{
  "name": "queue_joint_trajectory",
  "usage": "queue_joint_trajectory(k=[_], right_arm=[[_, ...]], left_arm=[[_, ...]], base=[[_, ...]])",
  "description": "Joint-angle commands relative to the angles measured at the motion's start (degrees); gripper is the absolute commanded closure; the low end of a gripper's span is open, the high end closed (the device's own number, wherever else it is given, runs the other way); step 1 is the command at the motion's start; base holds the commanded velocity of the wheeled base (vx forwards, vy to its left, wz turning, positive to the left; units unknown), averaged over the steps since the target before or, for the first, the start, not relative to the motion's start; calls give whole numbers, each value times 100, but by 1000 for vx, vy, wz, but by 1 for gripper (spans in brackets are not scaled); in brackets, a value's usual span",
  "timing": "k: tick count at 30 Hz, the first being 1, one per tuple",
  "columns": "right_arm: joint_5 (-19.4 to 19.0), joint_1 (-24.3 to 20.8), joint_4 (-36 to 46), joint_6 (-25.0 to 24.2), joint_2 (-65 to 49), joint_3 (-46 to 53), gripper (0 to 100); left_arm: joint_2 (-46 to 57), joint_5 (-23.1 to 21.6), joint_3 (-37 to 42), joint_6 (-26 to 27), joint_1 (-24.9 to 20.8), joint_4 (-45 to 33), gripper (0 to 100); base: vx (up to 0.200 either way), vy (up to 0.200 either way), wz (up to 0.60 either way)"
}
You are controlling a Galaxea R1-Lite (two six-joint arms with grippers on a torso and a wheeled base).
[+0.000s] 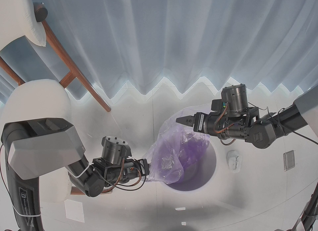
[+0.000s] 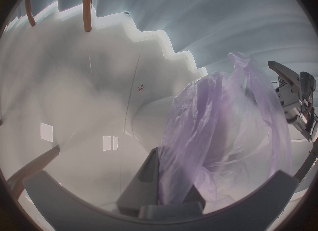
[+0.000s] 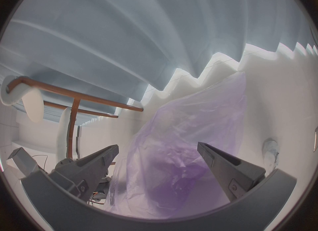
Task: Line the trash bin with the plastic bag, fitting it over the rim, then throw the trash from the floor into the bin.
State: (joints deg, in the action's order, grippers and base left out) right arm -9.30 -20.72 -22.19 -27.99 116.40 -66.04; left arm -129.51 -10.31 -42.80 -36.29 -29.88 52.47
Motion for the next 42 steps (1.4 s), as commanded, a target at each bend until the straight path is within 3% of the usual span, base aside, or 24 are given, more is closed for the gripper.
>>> queue_joint_trajectory(k=[1,17,18,28,35,40,42], right_arm=[[-1,-160,-5,13,182,-23,0],[113,-432,-66,461,648,-234,0],[122,-441,-58,461,656,-243,100],[359,-389,-14,435,147,21,100],[359,77,-66,461,-724,1392,100],[359,130,-119,426,-1101,2350,100],[350,95,-488,400,-1189,2983,100]], left_arm=[[-13,3,9,-10,-27,35,100],[5,21,0,-1,-141,44,100],[5,29,0,-1,-150,44,100],[-39,275,0,34,-141,35,100],[-48,390,255,597,-150,123,100],[-92,399,431,738,-150,651,100],[-206,399,492,729,-123,1116,100]], base=[[0,0,0],[0,0,0],[0,0,0],[0,0,0],[0,0,0],[0,0,0],[0,0,0]])
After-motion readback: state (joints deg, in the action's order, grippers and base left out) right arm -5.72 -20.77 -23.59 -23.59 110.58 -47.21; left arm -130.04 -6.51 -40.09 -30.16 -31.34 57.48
